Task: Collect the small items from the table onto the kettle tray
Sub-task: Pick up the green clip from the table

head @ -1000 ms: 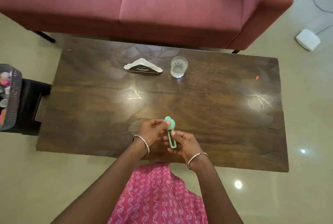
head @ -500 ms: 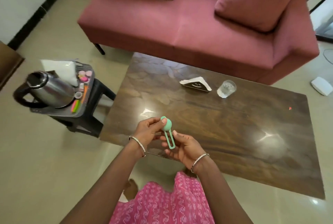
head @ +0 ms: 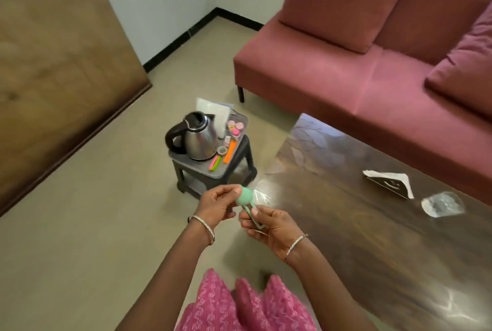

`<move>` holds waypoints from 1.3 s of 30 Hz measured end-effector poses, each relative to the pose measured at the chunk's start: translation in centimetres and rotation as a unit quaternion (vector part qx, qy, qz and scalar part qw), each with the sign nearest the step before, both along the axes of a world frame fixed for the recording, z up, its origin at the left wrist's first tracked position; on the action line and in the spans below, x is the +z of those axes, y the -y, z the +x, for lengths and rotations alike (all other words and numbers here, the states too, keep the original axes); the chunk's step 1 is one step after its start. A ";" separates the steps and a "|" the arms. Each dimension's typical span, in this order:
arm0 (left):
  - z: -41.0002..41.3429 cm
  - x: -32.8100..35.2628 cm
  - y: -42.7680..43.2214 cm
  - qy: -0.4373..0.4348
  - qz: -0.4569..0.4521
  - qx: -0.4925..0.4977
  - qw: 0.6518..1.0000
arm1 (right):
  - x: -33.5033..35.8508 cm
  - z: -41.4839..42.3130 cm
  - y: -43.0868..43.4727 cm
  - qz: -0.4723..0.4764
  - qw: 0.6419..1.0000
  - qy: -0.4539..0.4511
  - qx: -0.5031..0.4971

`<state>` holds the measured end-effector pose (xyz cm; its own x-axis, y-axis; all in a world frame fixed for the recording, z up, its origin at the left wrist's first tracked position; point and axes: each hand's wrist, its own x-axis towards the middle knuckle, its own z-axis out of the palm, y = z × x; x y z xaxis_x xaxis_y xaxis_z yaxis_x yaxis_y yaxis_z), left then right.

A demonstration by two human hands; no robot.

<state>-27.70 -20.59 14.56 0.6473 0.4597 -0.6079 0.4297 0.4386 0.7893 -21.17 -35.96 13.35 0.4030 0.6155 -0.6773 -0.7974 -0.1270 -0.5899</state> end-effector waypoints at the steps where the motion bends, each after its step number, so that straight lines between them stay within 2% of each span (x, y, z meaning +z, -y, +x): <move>1: -0.5 -0.4 -1.0 -0.010 0.002 0.022 1.000 | -0.1 -0.1 -1.2 -0.019 0.999 0.024 0.021; 10: -1.0 -3.9 -8.3 -0.068 0.003 0.107 0.992 | -3.3 0.8 -9.9 -0.148 0.971 0.148 0.116; 19: 5.0 -9.7 -17.3 -0.143 0.007 0.072 0.987 | -8.3 7.3 -18.5 -0.216 0.957 0.130 0.139; 23: 7.4 -12.7 -20.4 -0.184 0.009 0.059 0.981 | -11.7 9.8 -21.6 -0.262 0.939 0.155 0.157; 28: 9.5 -17.3 -23.9 -0.227 0.037 0.039 0.972 | -16.8 12.5 -25.3 -0.347 0.889 0.232 0.191; 33: 10.6 -21.8 -26.5 -0.273 0.044 -0.025 0.961 | -20.5 14.3 -29.2 -0.380 0.806 0.343 0.298; 39: 11.2 -24.9 -27.8 -0.342 0.045 -0.116 0.931 | -23.7 15.2 -32.2 -0.389 0.769 0.347 0.369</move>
